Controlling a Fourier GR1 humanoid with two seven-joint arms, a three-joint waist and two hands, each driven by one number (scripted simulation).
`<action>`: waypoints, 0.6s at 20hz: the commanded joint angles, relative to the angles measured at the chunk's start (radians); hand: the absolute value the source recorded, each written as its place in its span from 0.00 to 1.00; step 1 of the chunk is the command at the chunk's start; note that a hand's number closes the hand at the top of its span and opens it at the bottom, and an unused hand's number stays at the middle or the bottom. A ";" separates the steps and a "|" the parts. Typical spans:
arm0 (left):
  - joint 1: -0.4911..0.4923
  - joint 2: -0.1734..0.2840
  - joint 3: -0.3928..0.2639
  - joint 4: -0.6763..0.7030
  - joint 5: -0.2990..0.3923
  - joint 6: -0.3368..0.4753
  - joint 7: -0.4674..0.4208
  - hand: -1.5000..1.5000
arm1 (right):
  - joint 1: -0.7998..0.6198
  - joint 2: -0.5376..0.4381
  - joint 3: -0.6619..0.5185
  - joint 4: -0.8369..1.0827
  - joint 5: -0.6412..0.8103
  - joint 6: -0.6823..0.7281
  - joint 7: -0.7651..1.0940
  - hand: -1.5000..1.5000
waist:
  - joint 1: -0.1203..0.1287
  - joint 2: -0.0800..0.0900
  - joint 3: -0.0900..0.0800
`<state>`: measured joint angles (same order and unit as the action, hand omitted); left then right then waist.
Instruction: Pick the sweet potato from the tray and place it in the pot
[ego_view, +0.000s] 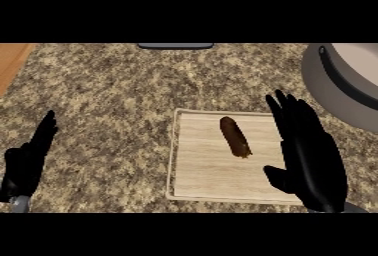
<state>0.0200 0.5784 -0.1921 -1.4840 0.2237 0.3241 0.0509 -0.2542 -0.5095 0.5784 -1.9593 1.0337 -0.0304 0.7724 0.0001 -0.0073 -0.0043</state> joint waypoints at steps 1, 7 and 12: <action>-0.005 0.015 0.013 0.014 0.007 -0.037 -0.008 0.50 | -0.136 0.136 0.077 0.021 0.011 0.277 0.193 0.00 | 0.023 0.006 0.000; -0.027 -0.022 -0.018 -0.035 -0.026 0.011 0.045 0.50 | -0.251 0.276 0.050 0.214 -0.081 0.582 0.361 0.00 | 0.029 0.006 0.001; -0.040 -0.004 0.001 -0.027 -0.018 -0.011 0.068 0.50 | -0.282 0.413 0.007 0.324 -0.127 0.710 0.451 0.00 | 0.017 0.004 0.002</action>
<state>-0.0172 0.5739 -0.1882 -1.4844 0.2113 0.3065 0.0854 -0.4803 -0.2073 0.5965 -1.7001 0.9377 0.4733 1.0113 0.0186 -0.0002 -0.0033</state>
